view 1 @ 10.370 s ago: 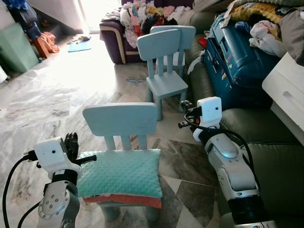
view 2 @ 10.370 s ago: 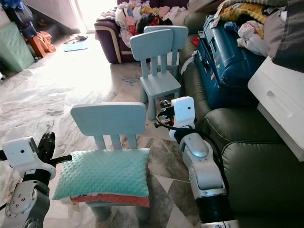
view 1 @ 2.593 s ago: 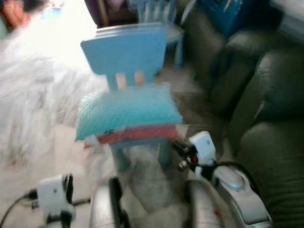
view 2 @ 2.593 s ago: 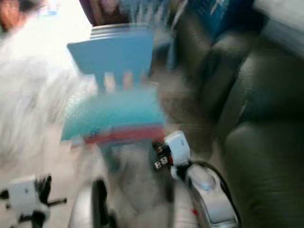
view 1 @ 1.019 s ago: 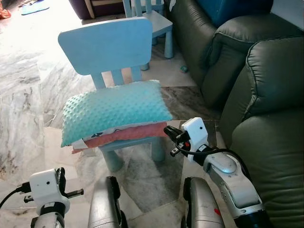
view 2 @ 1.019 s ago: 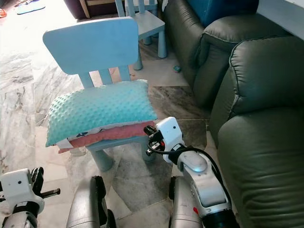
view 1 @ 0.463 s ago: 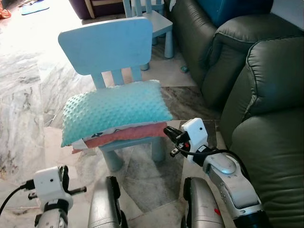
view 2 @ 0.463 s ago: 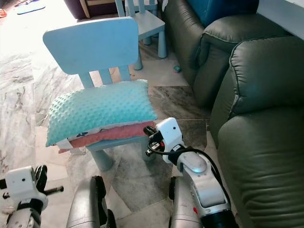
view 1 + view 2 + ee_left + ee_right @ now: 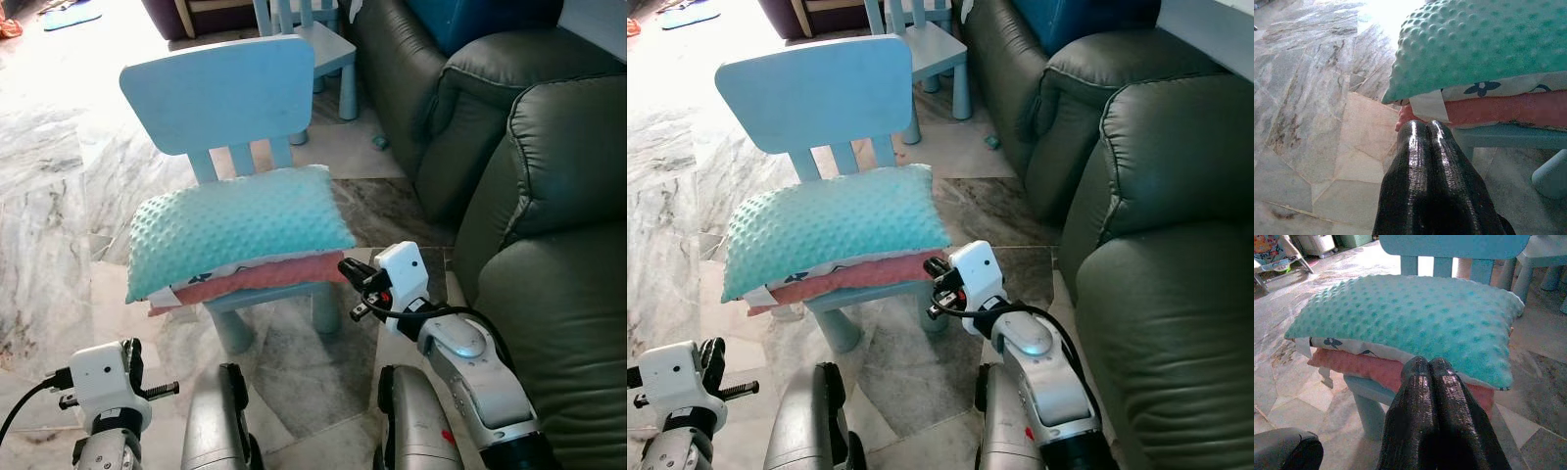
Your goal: Move the pillow to the sofa
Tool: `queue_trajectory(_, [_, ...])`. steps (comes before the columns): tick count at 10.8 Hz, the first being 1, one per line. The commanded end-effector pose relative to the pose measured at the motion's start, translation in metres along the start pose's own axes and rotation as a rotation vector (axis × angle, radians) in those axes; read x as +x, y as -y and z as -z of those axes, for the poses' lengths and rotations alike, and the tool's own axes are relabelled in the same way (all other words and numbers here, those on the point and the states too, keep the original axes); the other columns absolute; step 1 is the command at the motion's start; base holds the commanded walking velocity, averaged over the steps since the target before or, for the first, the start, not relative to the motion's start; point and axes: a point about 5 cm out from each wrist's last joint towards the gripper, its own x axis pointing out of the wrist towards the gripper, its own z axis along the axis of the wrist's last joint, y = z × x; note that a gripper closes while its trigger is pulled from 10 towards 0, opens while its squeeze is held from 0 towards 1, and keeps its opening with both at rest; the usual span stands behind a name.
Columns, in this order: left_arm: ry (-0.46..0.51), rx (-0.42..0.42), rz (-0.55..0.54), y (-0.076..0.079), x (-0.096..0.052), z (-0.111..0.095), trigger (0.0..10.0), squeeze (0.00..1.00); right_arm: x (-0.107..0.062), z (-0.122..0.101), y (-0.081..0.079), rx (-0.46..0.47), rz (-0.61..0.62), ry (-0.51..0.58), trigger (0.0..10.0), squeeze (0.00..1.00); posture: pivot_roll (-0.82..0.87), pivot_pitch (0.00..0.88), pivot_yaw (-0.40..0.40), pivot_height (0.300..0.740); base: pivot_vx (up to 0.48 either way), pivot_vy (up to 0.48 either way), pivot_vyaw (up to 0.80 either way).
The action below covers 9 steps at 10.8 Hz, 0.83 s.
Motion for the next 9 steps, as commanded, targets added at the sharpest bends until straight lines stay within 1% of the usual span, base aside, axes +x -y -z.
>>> queue_trajectory(1, [-0.021, 0.011, -0.021, -0.005, -0.003, 0.005, 10.0, 0.0, -0.001, 0.003, -0.004, 0.005, -0.015, -0.004, 10.0, 0.0, -0.14, 0.198, 0.065, 0.56, 0.0, 0.0, 0.0])
queue_trajectory(4, [-0.022, 0.017, -0.022, -0.006, -0.003, 0.005, 10.0, 0.0, -0.002, 0.003, -0.005, 0.005, -0.014, 0.0, 10.0, 0.0, -0.14, 0.202, 0.067, 0.506, 0.0, 0.0, 0.0])
queue_trajectory(5, [-0.02, 0.02, -0.027, -0.005, -0.003, 0.005, 10.0, 0.0, -0.002, 0.003, -0.005, 0.005, -0.013, 0.002, 10.0, 0.0, -0.14, 0.202, 0.066, 0.501, 0.0, 0.0, 0.0])
queue_trajectory(6, [-0.006, 0.053, -0.086, -0.012, -0.001, 0.003, 10.0, 0.0, -0.001, 0.0, -0.004, 0.007, -0.01, 0.014, 10.0, 0.0, -0.14, 0.204, 0.066, 0.501, 0.0, 0.0, 0.0])
queue_trajectory(7, [0.01, 0.061, -0.129, -0.02, 0.002, 0.0, 10.0, 0.0, 0.001, -0.006, -0.003, -0.018, -0.016, 0.045, 10.0, 0.0, -0.14, 0.205, 0.065, 0.501, 0.0, 0.0, 0.0])
queue_trajectory(8, [0.03, 0.062, -0.152, -0.027, 0.006, -0.005, 10.0, 0.0, 0.005, -0.011, -0.001, -0.034, -0.015, 0.071, 10.0, 0.0, -0.14, 0.207, 0.064, 0.501, 0.0, 0.0, 0.0])
queue_trajectory(9, [0.057, 0.068, -0.168, -0.034, 0.013, -0.011, 10.0, 0.0, 0.011, -0.015, 0.006, -0.036, 0.004, 0.081, 10.0, 0.0, -0.14, 0.212, 0.063, 0.501, 0.0, 0.0, 0.0])
